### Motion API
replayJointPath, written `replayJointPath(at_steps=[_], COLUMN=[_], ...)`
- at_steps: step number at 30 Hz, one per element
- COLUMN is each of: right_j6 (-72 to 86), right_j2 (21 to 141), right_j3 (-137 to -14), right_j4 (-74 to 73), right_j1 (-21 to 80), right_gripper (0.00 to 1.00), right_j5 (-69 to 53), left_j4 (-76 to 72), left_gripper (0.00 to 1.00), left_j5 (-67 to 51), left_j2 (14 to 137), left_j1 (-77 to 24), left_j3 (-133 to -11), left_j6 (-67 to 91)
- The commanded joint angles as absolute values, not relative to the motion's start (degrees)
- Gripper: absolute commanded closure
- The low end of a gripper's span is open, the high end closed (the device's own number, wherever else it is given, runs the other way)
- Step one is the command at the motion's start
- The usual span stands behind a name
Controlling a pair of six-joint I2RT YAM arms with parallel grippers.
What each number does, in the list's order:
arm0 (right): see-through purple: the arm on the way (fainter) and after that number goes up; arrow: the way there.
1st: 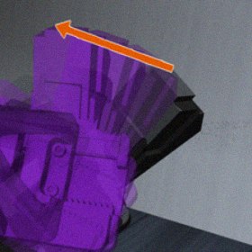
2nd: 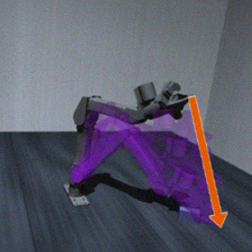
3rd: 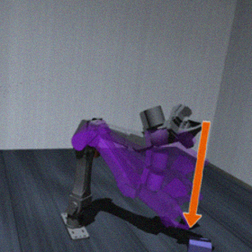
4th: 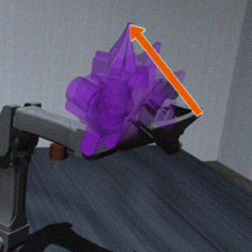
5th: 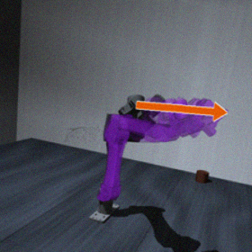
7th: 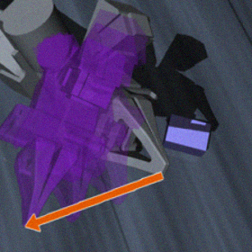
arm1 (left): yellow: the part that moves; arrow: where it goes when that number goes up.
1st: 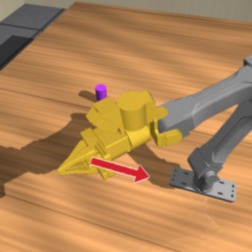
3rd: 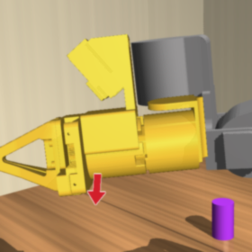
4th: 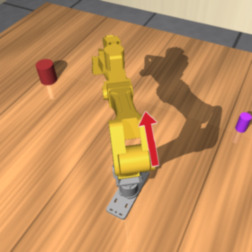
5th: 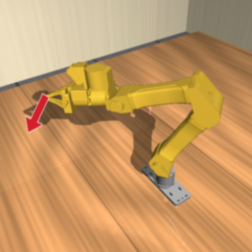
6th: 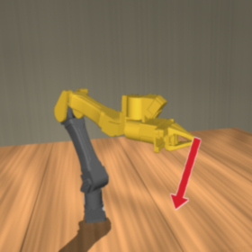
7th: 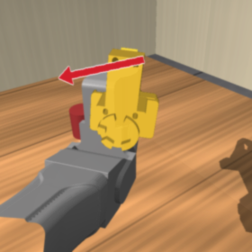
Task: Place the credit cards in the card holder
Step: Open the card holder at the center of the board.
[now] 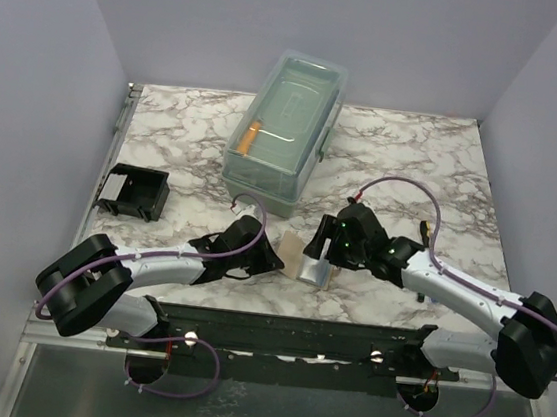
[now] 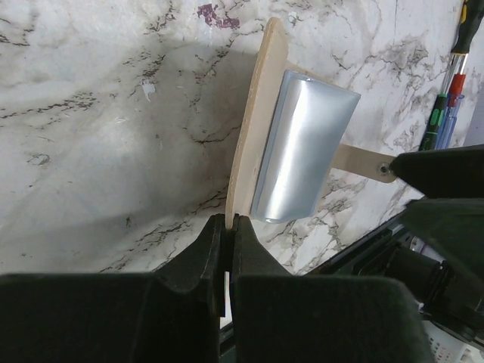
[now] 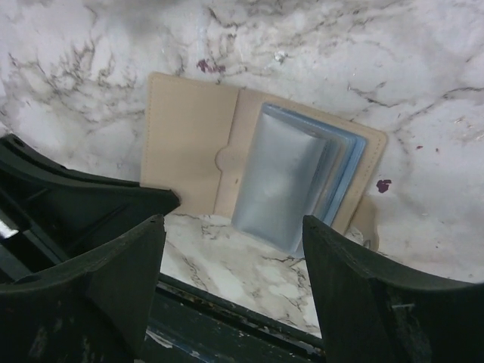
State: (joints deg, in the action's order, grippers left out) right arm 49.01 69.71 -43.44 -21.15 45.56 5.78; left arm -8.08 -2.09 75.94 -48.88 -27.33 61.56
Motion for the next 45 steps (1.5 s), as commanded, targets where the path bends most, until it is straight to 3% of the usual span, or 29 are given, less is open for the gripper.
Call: replayJointPath(at_steps=[1, 25, 39, 45], right_j6=[50.0, 52.1, 56.9, 58.5], right_j2=[72.7, 78.7, 81.7, 82.8], right_j3=[-39.4, -32.2, -29.5, -31.2], right_j4=[-13.8, -1.4, 30.9, 35.1], right_j1=[43.9, 41.0, 41.1, 41.2], right_gripper=[0.24, 0.19, 0.20, 0.21], right_j5=[-2.2, -9.8, -29.9, -31.9], left_j4=[-9.9, -10.2, -12.2, -13.8], left_gripper=[1.00, 1.00, 1.00, 1.00], left_j5=[-3.1, -3.9, -4.0, -4.8], left_j2=[74.8, 76.5, 79.0, 77.9], left_j1=[-49.3, -49.3, -49.0, -47.9], left_j3=[-26.5, -26.9, -24.9, -22.2], left_j6=[63.3, 63.1, 66.0, 67.6])
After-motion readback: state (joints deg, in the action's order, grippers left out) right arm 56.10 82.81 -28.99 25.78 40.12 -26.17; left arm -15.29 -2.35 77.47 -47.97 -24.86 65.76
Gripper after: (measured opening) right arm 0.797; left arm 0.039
